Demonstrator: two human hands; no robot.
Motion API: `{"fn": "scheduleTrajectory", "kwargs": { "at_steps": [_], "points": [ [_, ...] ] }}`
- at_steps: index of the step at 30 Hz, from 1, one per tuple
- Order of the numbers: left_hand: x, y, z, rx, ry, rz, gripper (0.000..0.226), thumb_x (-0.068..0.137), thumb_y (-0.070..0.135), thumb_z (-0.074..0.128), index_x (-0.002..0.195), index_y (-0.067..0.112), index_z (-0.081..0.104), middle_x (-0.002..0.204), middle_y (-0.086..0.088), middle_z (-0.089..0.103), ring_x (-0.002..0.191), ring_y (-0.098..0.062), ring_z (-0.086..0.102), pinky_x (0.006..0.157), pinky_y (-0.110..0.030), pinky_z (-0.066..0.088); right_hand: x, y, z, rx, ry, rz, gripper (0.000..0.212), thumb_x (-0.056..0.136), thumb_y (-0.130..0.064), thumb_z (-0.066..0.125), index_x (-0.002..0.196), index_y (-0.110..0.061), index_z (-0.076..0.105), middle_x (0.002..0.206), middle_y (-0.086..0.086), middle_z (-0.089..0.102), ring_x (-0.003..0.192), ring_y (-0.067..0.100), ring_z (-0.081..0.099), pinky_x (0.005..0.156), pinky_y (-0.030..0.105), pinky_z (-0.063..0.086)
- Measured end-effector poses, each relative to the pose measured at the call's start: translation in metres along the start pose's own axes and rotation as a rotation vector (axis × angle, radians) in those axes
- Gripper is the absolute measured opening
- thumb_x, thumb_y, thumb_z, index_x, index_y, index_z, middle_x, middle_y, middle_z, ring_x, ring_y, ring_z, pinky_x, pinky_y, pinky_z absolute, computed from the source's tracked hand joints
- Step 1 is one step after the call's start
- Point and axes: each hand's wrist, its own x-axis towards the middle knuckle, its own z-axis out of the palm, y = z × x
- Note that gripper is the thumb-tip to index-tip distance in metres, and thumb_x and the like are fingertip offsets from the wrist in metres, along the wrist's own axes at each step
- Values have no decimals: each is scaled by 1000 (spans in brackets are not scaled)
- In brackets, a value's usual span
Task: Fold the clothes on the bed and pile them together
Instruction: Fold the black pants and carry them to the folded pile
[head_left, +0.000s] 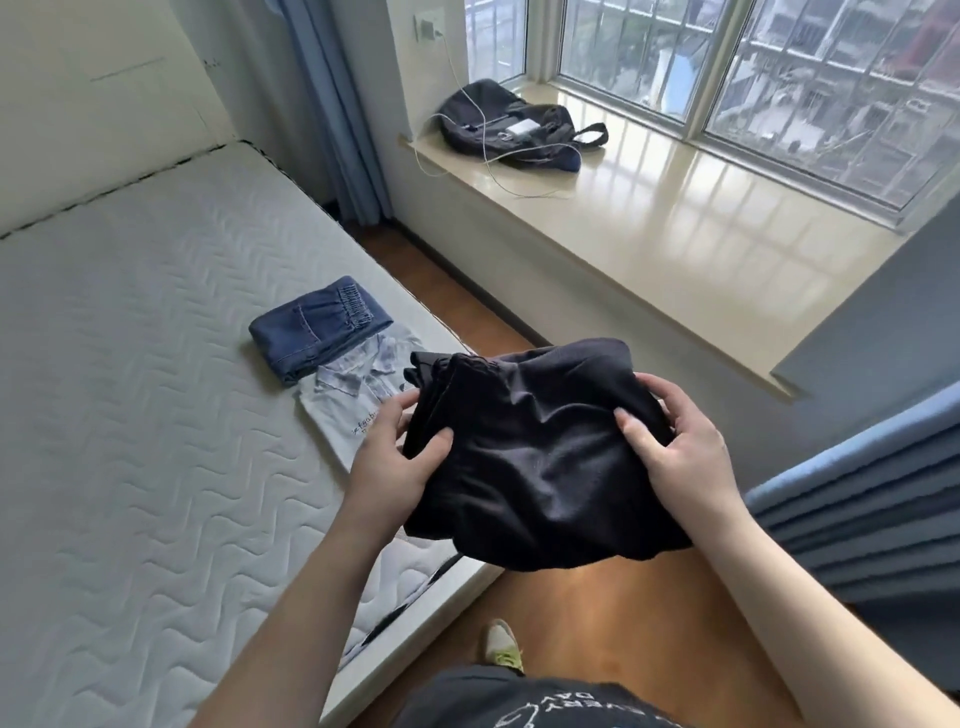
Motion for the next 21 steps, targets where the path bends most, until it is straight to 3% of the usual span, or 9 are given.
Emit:
{"fn": "scheduleTrajectory", "kwargs": {
  "at_steps": [5, 9, 14, 21],
  "points": [
    [48, 6, 3, 13, -1, 11, 45, 74, 50, 68, 116, 56, 53, 109, 17, 67, 97, -1, 66, 96, -40, 52, 47, 0, 14, 28, -8, 12, 35, 88, -39, 67, 116, -56, 54, 110, -34, 63, 104, -11, 58, 82, -2, 39],
    [79, 12, 13, 37, 19, -19, 47, 75, 52, 65, 118, 60, 48, 107, 34, 63, 104, -1, 64, 99, -41, 50, 87, 5, 21, 61, -48, 10, 36, 88, -39, 66, 119, -52, 54, 113, -31, 63, 105, -11, 58, 82, -2, 39],
    [119, 17, 39, 30, 86, -65, 48, 73, 55, 66, 118, 61, 49, 106, 39, 61, 101, 9, 61, 99, -34, 49, 150, 24, 18, 89, -122, 7, 36, 89, -37, 65, 121, -49, 54, 115, -32, 61, 106, -13, 56, 79, -3, 38],
    [187, 57, 115, 34, 131, -79, 47, 72, 56, 67, 115, 64, 49, 107, 38, 61, 98, 9, 63, 91, -27, 48, 259, 58, -15, 121, -221, 0, 37, 90, -38, 64, 124, -48, 51, 117, -28, 61, 109, -6, 57, 94, 23, 47]
  ]
}}
